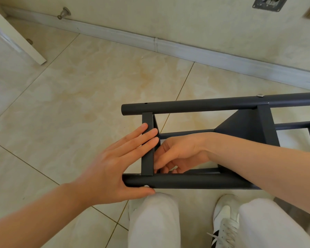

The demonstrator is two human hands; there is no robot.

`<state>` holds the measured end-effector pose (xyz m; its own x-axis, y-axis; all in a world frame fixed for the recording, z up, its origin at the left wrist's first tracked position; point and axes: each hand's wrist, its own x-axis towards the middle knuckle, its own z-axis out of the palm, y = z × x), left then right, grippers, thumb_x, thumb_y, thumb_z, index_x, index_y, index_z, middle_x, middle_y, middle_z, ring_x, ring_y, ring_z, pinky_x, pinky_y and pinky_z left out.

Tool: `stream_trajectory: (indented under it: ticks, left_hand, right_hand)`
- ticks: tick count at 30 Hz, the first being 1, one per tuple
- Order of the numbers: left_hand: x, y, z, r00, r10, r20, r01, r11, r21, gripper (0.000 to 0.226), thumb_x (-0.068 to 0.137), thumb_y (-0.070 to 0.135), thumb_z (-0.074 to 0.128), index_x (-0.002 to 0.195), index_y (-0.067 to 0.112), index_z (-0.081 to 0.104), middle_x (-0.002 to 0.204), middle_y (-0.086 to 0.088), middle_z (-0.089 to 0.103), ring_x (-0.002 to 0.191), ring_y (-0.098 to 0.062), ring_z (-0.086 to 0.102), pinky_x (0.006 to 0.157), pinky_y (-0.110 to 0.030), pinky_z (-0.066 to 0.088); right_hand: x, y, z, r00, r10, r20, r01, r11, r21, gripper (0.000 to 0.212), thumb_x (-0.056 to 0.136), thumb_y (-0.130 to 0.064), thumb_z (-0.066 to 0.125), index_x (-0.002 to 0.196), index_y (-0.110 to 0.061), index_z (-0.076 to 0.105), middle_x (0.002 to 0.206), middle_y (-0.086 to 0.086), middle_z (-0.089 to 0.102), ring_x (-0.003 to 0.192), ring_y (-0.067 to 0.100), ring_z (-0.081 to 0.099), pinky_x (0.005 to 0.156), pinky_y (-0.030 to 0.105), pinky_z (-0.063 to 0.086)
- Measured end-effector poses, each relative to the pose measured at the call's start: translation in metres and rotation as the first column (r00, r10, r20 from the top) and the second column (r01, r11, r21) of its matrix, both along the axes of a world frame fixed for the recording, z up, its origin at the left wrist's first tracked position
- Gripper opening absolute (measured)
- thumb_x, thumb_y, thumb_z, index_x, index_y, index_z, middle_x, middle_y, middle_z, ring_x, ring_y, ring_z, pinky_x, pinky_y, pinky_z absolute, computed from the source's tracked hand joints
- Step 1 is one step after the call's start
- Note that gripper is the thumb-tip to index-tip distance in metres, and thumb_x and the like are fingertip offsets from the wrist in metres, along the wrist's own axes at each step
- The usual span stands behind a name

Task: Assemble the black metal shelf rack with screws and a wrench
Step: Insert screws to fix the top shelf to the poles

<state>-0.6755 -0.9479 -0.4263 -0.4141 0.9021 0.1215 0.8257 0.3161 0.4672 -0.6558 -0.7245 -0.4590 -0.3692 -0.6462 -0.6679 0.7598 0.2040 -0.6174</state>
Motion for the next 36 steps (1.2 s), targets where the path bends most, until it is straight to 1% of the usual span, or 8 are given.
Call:
stream_trajectory:
  ticks: [6,10,14,18,21,26,31,36]
  left_hand:
    - [0.0003,-0.0007,0.0005,1.000,-0.004,0.000,0.004,1.000,-0.008,0.091,0.081,0.057,0.073,0.148,0.006,0.041,0.160,-0.003,0.035,0.153,-0.023,0.022,0.122,-0.033,0.025]
    - [0.0017,-0.0007,0.0010,1.000,-0.001,0.004,0.001,1.000,0.001,0.090,0.081,0.056,0.074,0.148,0.006,0.042,0.159,-0.005,0.036,0.152,-0.023,0.022,0.122,-0.032,0.024]
    - [0.0019,-0.0008,0.0011,1.000,0.002,0.000,-0.002,1.000,-0.001,0.090,0.081,0.056,0.074,0.148,0.005,0.042,0.159,-0.004,0.036,0.152,-0.023,0.022,0.122,-0.030,0.024]
    - [0.0020,-0.0005,0.0009,1.000,0.005,0.005,-0.005,1.000,-0.002,0.090,0.081,0.057,0.074,0.148,0.006,0.042,0.160,-0.004,0.036,0.153,-0.023,0.022,0.122,-0.029,0.023]
    - [0.0022,-0.0006,0.0003,1.000,0.006,0.011,-0.006,1.000,0.001,0.090,0.080,0.057,0.074,0.147,0.006,0.042,0.159,-0.005,0.036,0.153,-0.023,0.022,0.122,-0.029,0.023]
    - [0.0026,-0.0008,-0.0003,1.000,0.004,0.008,-0.004,1.000,-0.001,0.090,0.081,0.057,0.074,0.148,0.006,0.042,0.160,-0.005,0.035,0.153,-0.023,0.022,0.123,-0.031,0.023]
    - [0.0016,-0.0001,0.0006,1.000,0.007,0.011,-0.007,1.000,0.004,0.090,0.080,0.057,0.073,0.147,0.005,0.043,0.159,-0.005,0.036,0.153,-0.022,0.021,0.122,-0.028,0.022]
    - [-0.0003,-0.0003,0.0002,1.000,0.012,0.003,-0.012,1.000,-0.003,0.091,0.079,0.056,0.075,0.148,0.006,0.043,0.160,-0.003,0.035,0.153,-0.020,0.021,0.122,-0.028,0.024]
  right_hand:
    - [0.0010,-0.0033,-0.0027,1.000,0.009,-0.008,-0.009,0.996,0.089,0.022,0.092,-0.027,0.067,0.104,-0.009,0.072,0.093,0.003,0.068,0.085,0.017,0.053,0.087,0.035,0.040]
    - [0.0020,-0.0015,-0.0019,1.000,0.008,-0.011,-0.008,0.999,0.037,0.012,0.093,-0.020,0.065,0.089,-0.015,0.075,0.084,-0.001,0.070,0.078,0.014,0.056,0.084,0.033,0.044]
    - [0.0010,-0.0022,-0.0023,0.998,0.052,-0.033,-0.047,0.991,0.127,0.024,0.092,-0.035,0.067,0.079,-0.017,0.075,0.084,0.000,0.067,0.074,0.012,0.054,0.078,0.028,0.043]
    - [0.0009,-0.0016,-0.0023,1.000,0.011,0.000,-0.011,1.000,0.030,0.017,0.093,-0.025,0.066,0.098,-0.009,0.072,0.087,0.002,0.066,0.069,0.011,0.050,0.072,0.028,0.035]
    - [0.0031,-0.0038,-0.0030,1.000,-0.014,-0.007,0.014,1.000,-0.009,0.012,0.094,-0.015,0.064,0.098,-0.005,0.068,0.078,0.000,0.066,0.065,0.011,0.051,0.073,0.029,0.034]
    - [0.0037,-0.0067,-0.0036,0.999,0.020,-0.031,-0.017,0.996,0.082,0.025,0.093,-0.032,0.065,0.099,-0.008,0.070,0.084,0.001,0.066,0.065,0.010,0.051,0.068,0.026,0.037]
    - [0.0017,-0.0028,-0.0031,1.000,0.005,-0.019,-0.005,1.000,0.002,0.013,0.094,-0.020,0.065,0.098,-0.010,0.073,0.085,0.000,0.069,0.079,0.015,0.054,0.086,0.034,0.042]
    - [0.0020,-0.0079,-0.0057,0.996,0.031,-0.087,-0.024,0.997,0.071,0.019,0.092,-0.031,0.067,0.099,-0.015,0.075,0.093,0.001,0.070,0.087,0.017,0.057,0.090,0.035,0.046]
